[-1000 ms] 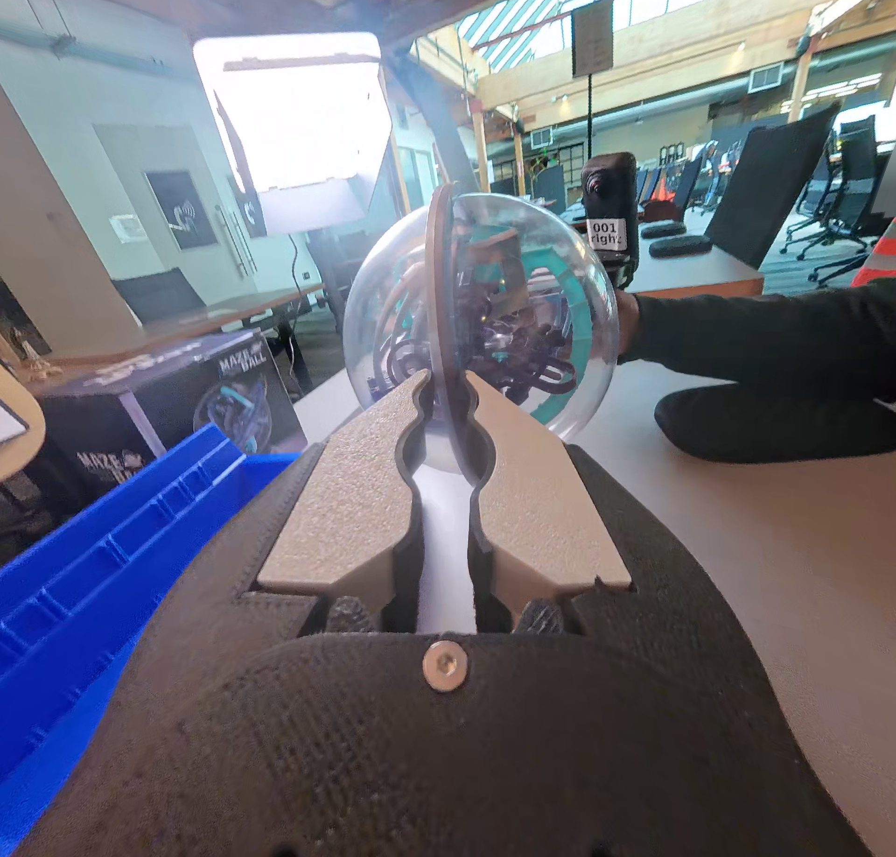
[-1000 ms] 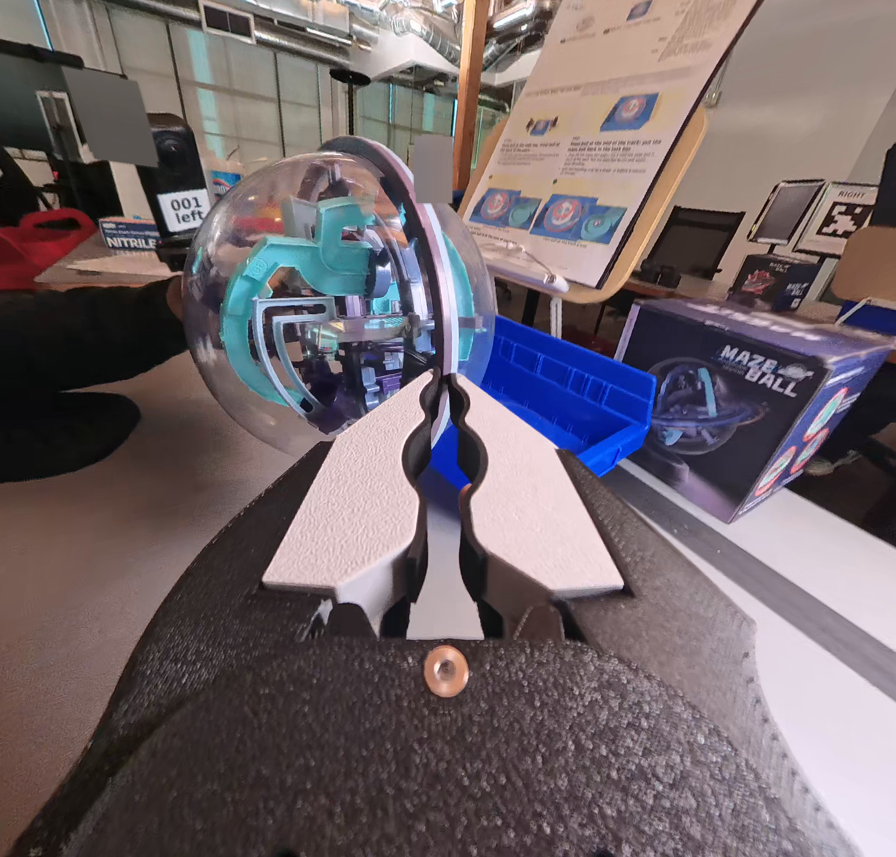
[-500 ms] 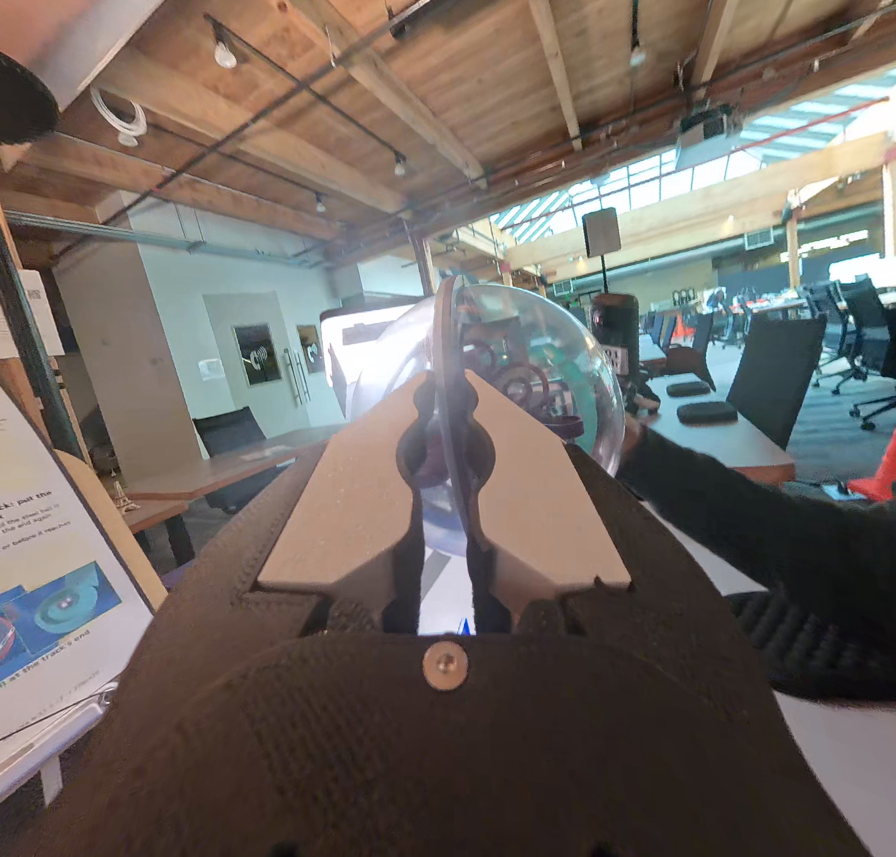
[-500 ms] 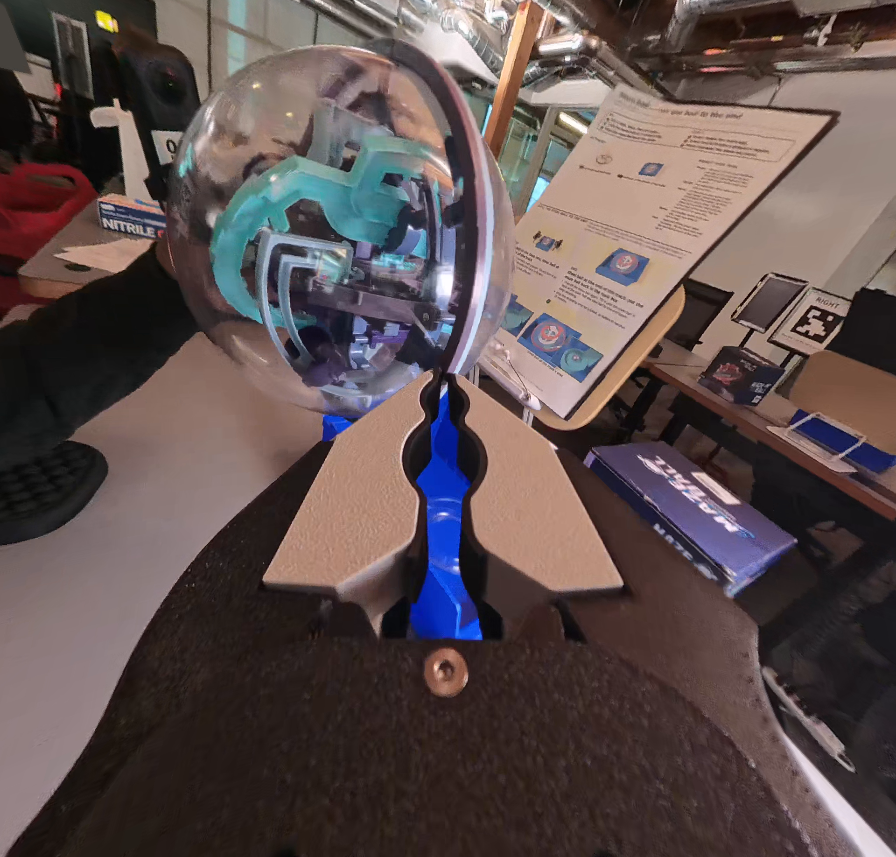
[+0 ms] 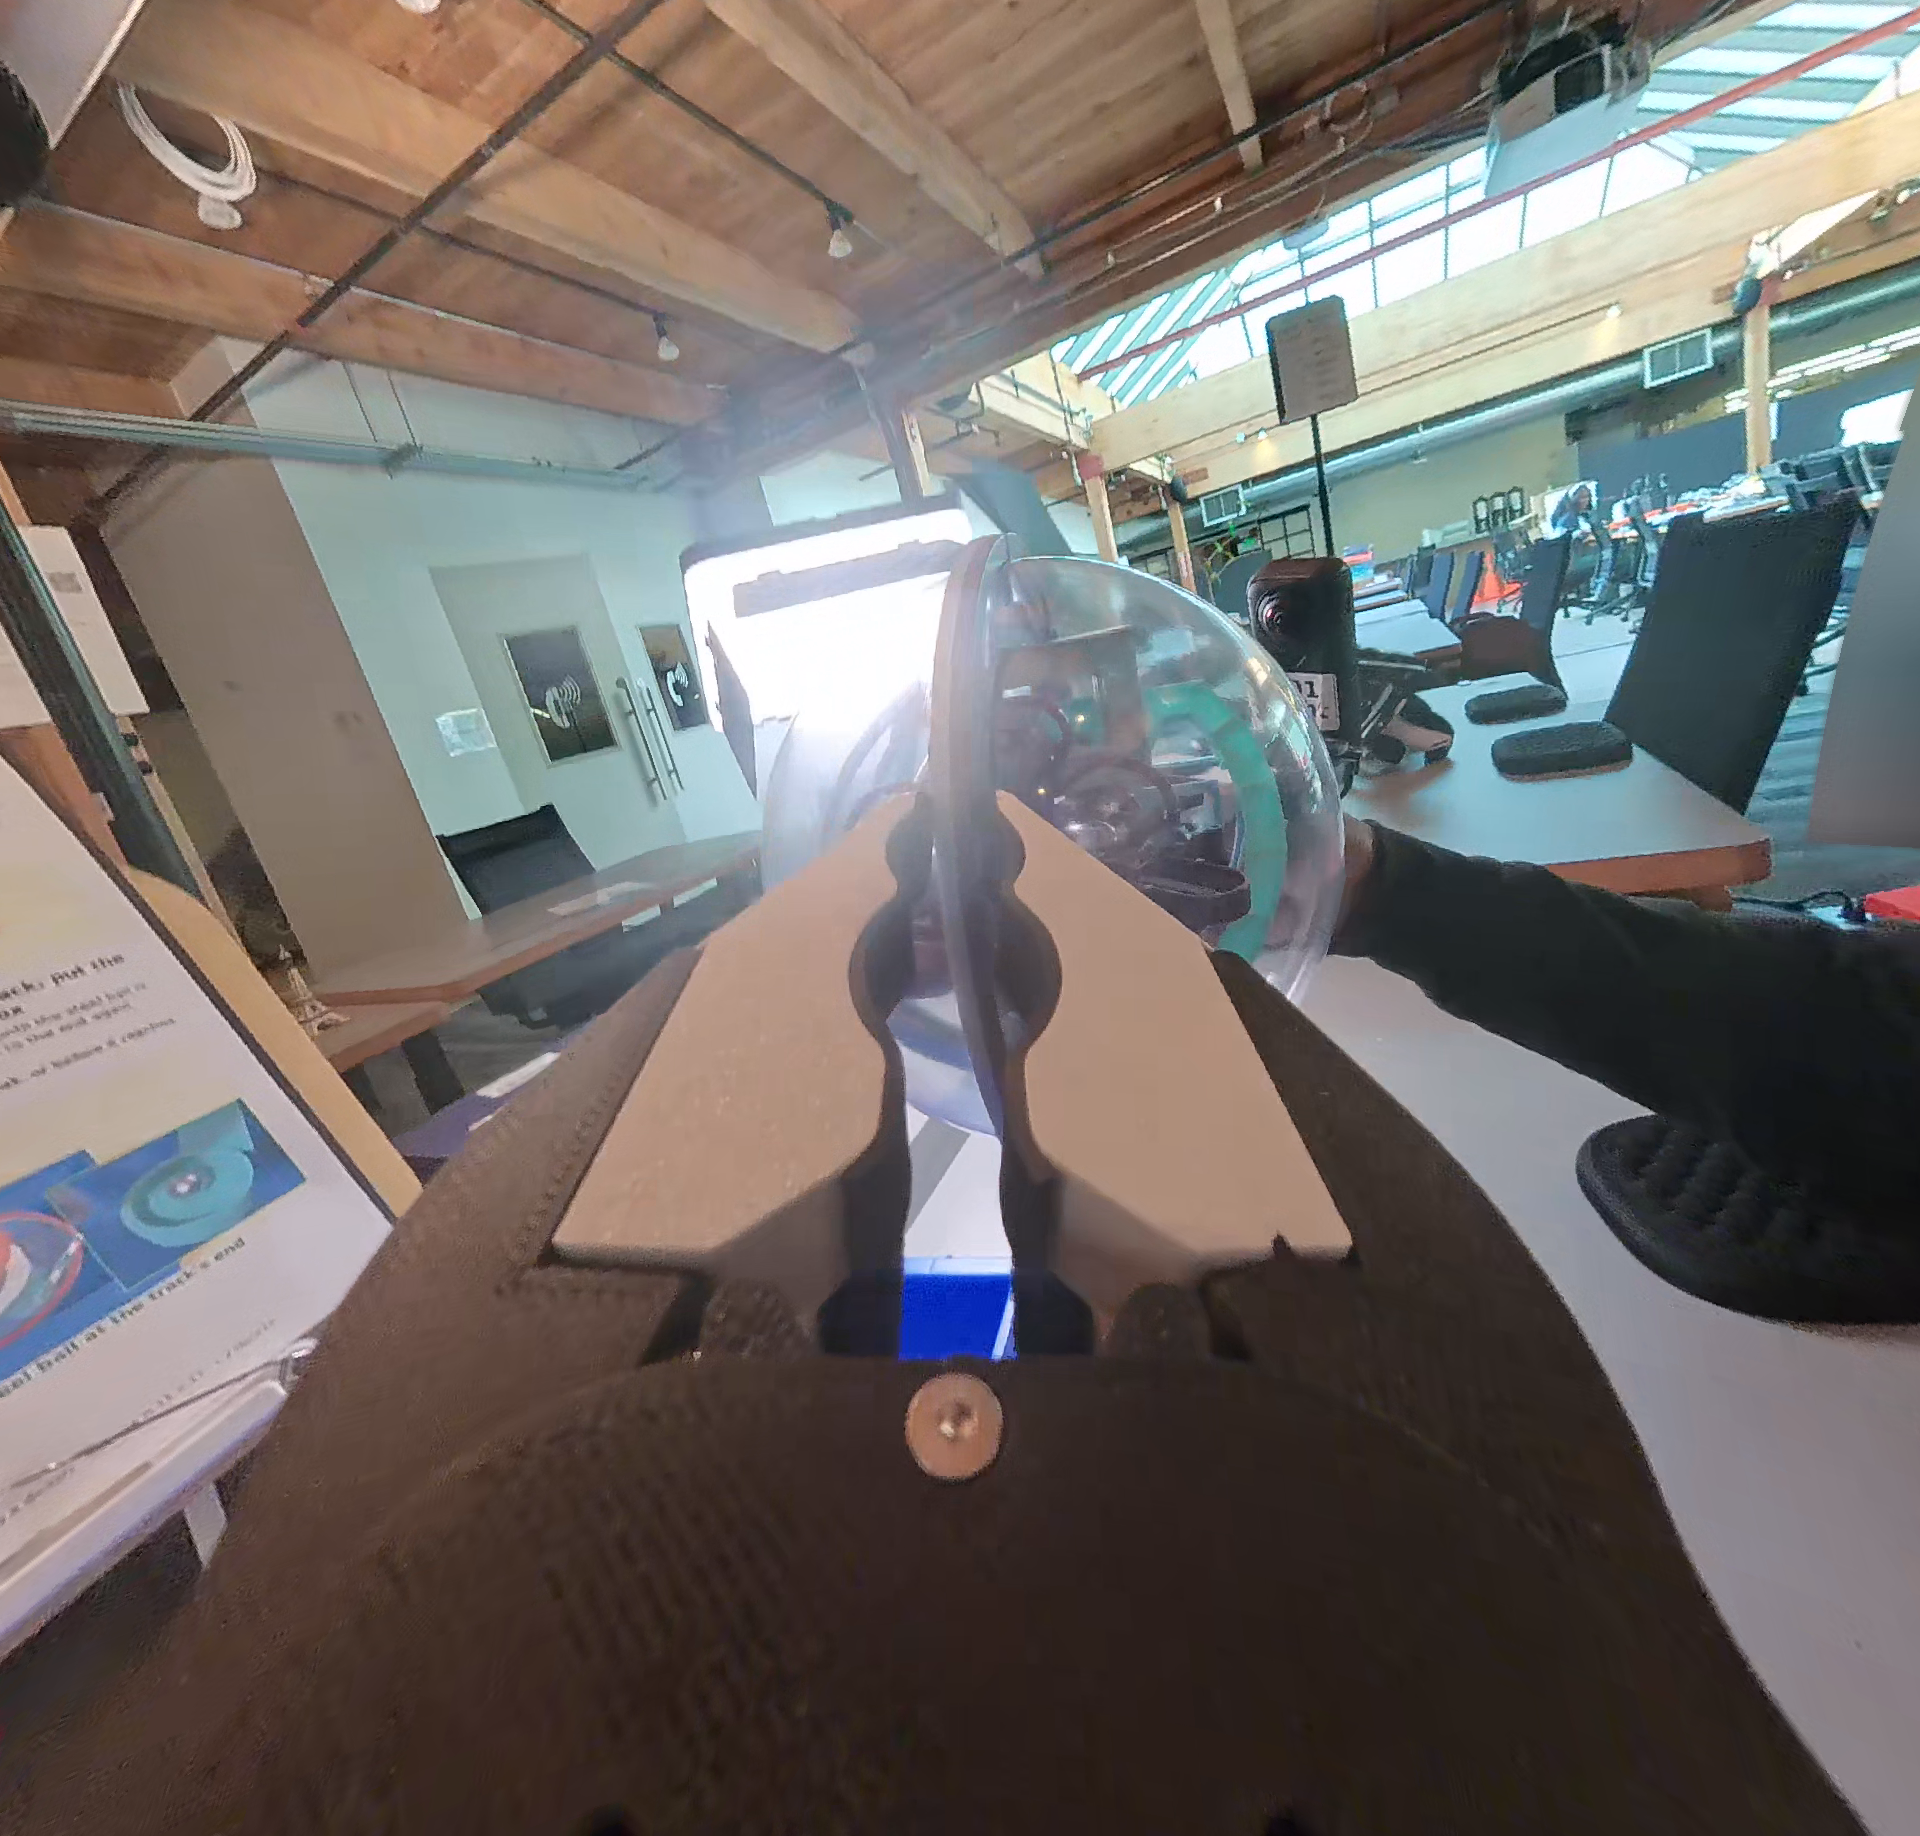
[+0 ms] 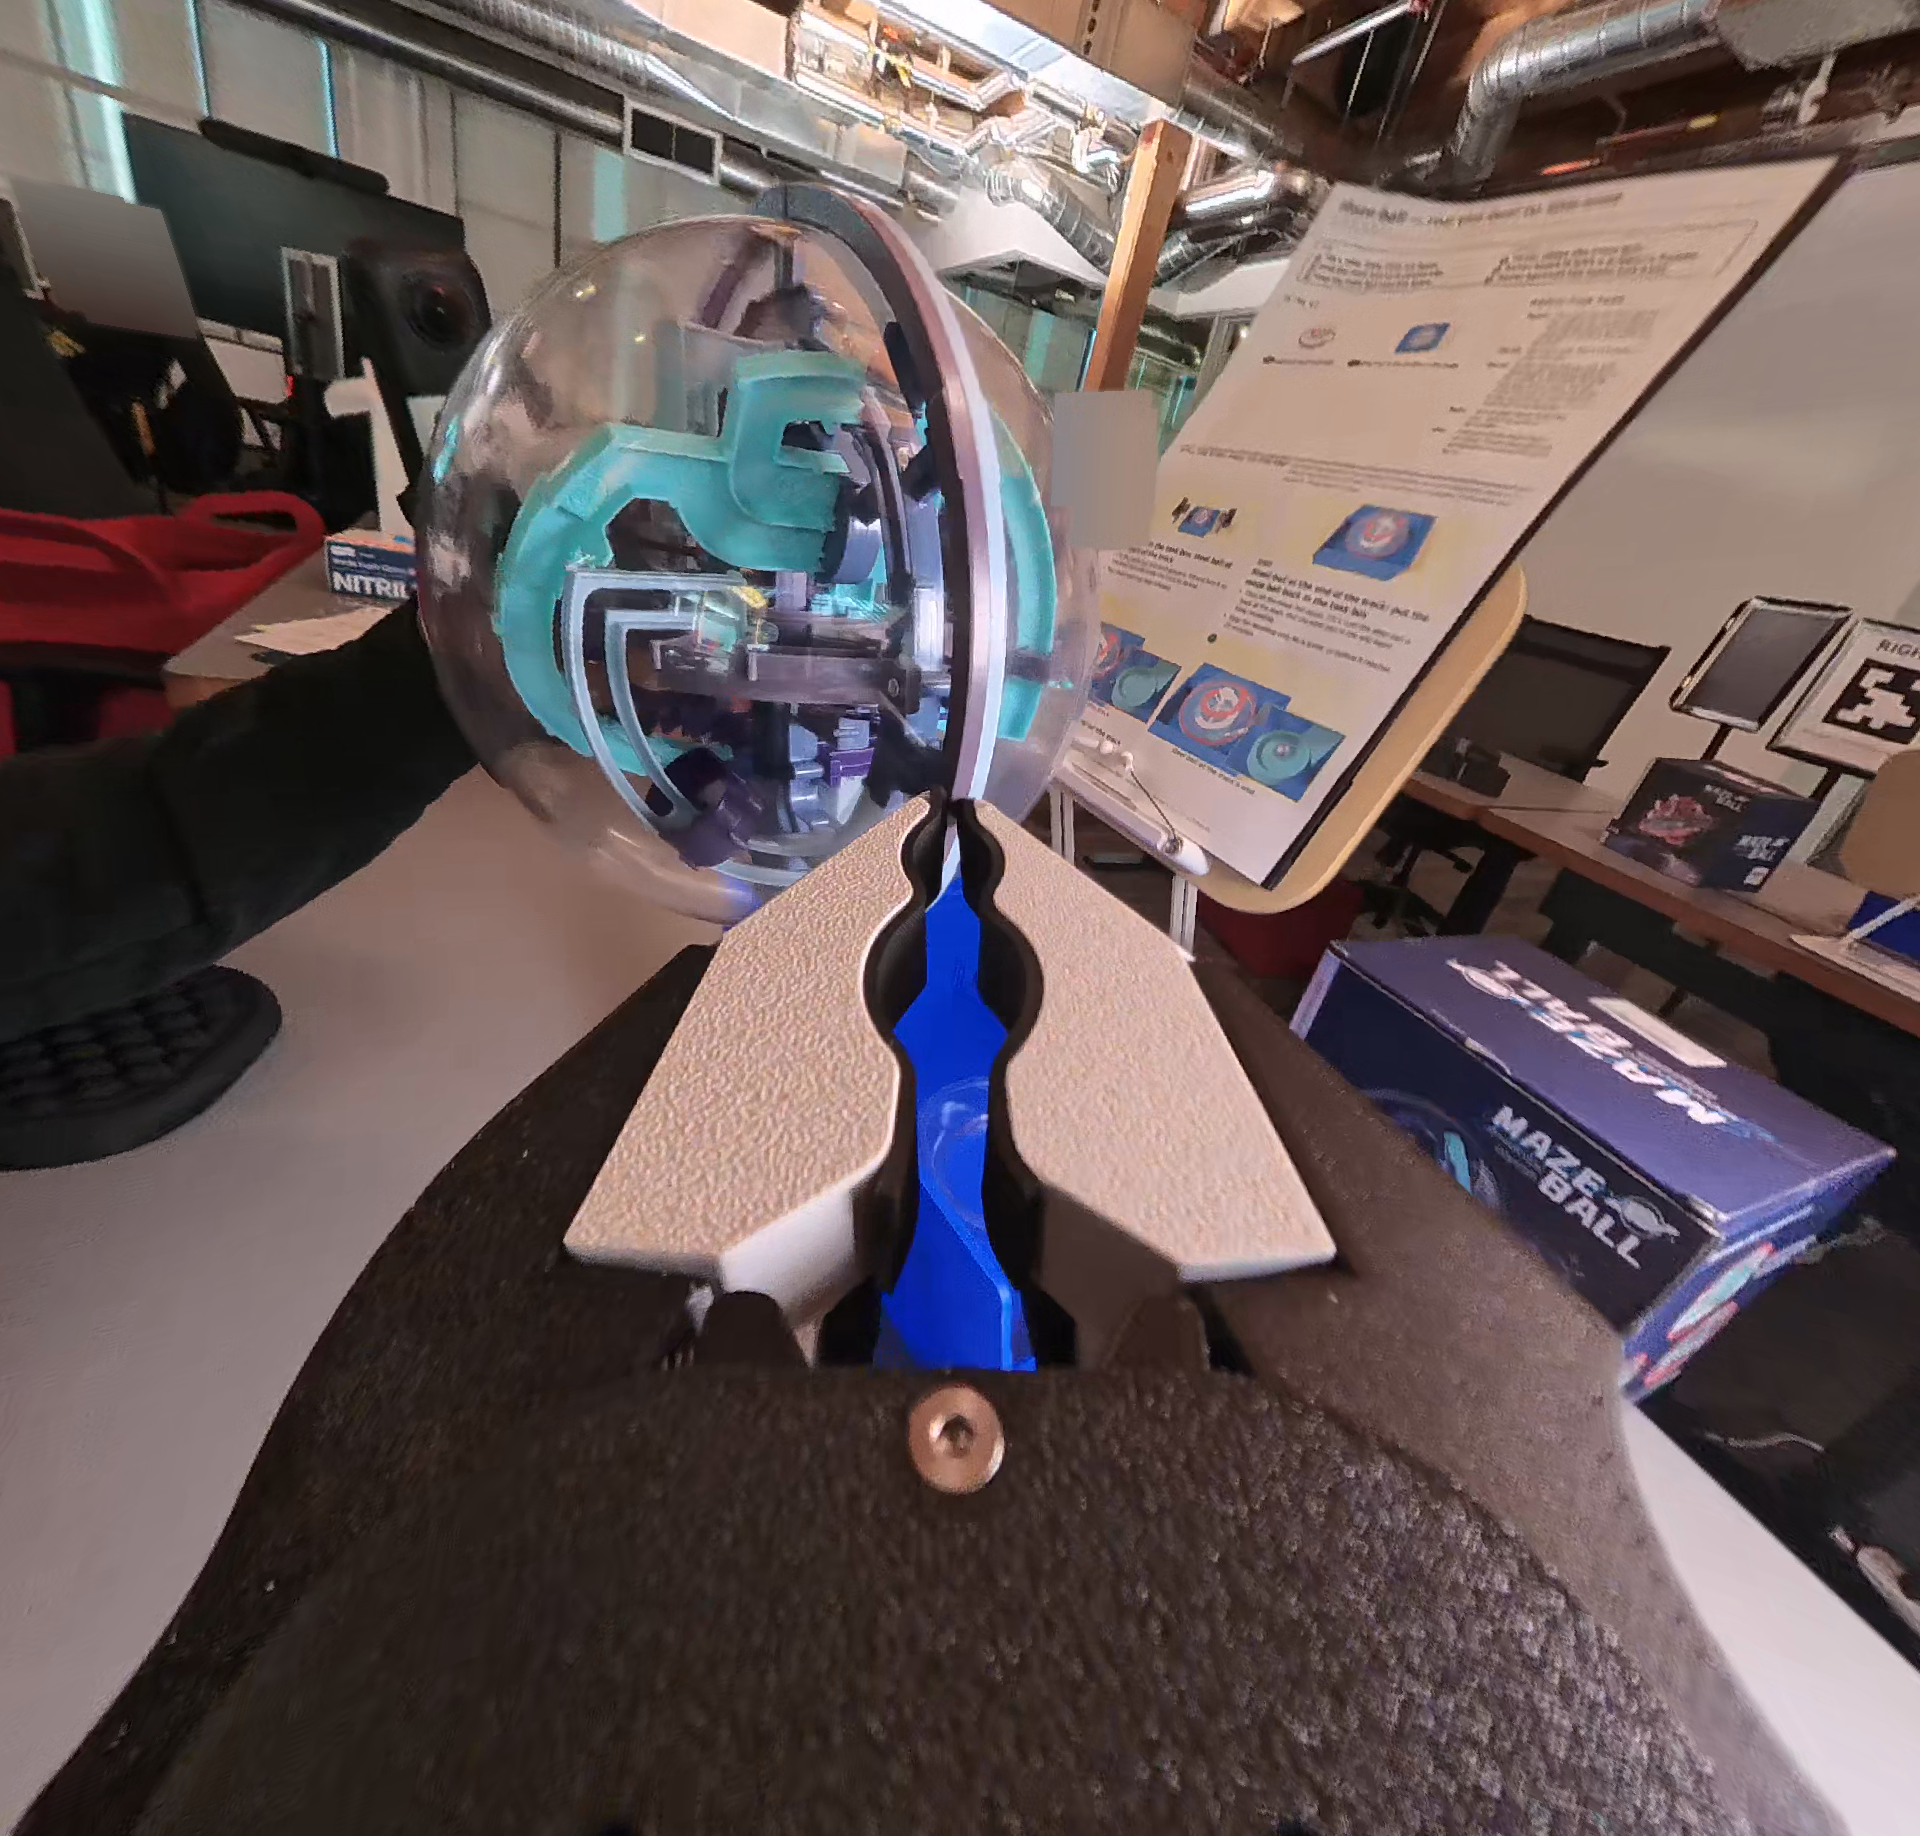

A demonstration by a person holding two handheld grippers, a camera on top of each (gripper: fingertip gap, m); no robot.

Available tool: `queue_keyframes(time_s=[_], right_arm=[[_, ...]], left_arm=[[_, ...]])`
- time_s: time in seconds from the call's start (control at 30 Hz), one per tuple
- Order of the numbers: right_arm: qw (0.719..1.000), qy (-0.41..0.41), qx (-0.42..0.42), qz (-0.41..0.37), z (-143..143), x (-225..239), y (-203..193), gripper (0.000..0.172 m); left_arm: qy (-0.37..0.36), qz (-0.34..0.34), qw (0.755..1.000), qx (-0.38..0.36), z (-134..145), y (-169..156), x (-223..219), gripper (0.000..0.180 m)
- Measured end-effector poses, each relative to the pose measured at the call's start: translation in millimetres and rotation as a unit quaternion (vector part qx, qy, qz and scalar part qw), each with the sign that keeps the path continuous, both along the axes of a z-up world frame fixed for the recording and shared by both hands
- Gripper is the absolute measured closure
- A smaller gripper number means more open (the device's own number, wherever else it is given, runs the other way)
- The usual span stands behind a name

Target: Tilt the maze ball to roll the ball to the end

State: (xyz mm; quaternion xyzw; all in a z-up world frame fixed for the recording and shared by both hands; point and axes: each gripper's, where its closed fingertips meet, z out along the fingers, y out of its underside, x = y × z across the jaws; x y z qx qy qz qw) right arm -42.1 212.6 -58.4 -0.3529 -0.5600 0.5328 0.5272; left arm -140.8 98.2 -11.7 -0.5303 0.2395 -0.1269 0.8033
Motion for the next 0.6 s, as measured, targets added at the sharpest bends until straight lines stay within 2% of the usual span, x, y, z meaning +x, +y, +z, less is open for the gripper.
queue_keyframes(time_s=[0.33, 0.6], right_arm=[[0.997, -0.076, -0.028, -0.012, -67.6, -17.2, 32.4, 0.172], [0.993, -0.111, -0.038, -0.004, -99.5, -27.4, 35.0, 0.172]], left_arm=[[-0.027, -0.009, 0.996, -0.079, -59.2, 37.1, -17.0, 0.173], [-0.031, -0.031, 0.995, -0.092, -76.4, 40.4, -19.1, 0.174]])
